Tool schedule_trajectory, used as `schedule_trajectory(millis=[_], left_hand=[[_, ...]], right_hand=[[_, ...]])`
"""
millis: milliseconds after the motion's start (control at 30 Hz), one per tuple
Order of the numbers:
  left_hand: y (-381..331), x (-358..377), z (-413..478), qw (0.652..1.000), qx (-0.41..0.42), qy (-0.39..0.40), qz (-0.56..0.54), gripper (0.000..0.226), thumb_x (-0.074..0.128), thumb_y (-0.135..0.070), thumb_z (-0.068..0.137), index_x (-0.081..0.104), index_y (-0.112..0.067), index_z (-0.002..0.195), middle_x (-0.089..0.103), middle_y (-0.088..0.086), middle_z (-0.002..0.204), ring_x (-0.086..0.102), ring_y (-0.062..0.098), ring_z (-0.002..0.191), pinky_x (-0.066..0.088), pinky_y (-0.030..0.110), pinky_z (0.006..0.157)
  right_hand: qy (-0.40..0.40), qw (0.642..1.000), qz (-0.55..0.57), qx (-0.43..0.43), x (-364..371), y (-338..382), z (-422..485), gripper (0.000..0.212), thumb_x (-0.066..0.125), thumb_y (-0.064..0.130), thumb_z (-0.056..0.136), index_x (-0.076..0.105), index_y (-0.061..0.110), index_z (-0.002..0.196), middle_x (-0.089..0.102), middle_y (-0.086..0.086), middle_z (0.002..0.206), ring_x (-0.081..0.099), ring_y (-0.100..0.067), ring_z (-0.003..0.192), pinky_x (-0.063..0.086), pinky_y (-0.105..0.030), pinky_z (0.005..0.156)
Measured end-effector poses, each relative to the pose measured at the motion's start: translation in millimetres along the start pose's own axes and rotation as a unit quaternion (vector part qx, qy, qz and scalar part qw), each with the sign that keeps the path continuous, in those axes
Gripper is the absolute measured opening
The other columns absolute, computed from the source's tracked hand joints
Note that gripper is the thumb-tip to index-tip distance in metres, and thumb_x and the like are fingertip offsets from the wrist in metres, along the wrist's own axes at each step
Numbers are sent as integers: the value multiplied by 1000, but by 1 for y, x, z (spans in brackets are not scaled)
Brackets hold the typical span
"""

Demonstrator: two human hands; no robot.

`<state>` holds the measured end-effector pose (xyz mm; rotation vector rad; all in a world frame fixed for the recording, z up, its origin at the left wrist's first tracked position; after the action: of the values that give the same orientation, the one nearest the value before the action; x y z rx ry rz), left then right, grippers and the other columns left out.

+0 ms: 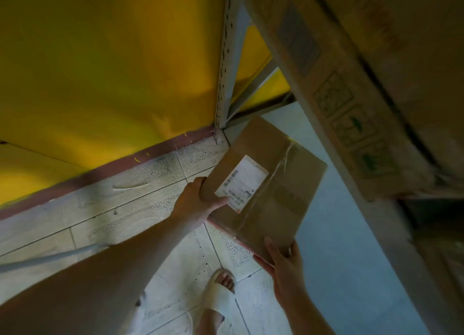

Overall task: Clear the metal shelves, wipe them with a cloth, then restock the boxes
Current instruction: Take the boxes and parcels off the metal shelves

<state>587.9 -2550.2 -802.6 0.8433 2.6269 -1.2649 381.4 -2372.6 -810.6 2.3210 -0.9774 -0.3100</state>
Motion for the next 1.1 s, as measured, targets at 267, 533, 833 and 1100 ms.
schedule_trajectory(millis=[267,533,833,1100], left_hand=[[1,-55,-125,999,31,21,10,77,81,-54,73,45,-18,132,63,-4,115,63,19,99,47,17,67],[53,-82,-236,986,56,127,96,70,73,-49,84,43,-16,138,60,-9,111,63,18,98,47,16,67],[51,25,-355,930,129,280,200,54,72,-48,87,50,-26,132,63,-9,112,60,12,93,45,21,68],[78,161,-488,844,210,399,290,56,76,-52,83,51,-31,130,68,-14,111,67,12,97,55,30,75]], right_hand=[[0,999,-34,-39,0,-3,-129,59,80,11,85,51,21,136,66,-4,127,73,-27,101,63,-43,76],[-78,996,32,16,-17,-114,-280,61,83,17,82,50,24,132,62,0,126,71,-32,104,64,-46,76],[-232,954,192,13,-128,-202,-418,63,84,17,82,51,23,135,65,-7,121,75,-30,95,64,-45,74],[-332,879,342,-10,-239,-300,-528,52,80,11,85,53,23,127,66,-14,119,71,-40,100,62,-52,81]])
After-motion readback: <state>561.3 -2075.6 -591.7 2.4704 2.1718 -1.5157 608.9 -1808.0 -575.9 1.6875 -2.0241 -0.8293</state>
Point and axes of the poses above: each hand's wrist, its own z-axis towards the middle knuckle, its own x-axis out of the palm, y = z × x, the point moved 5 cm from there along z, towards the middle knuckle
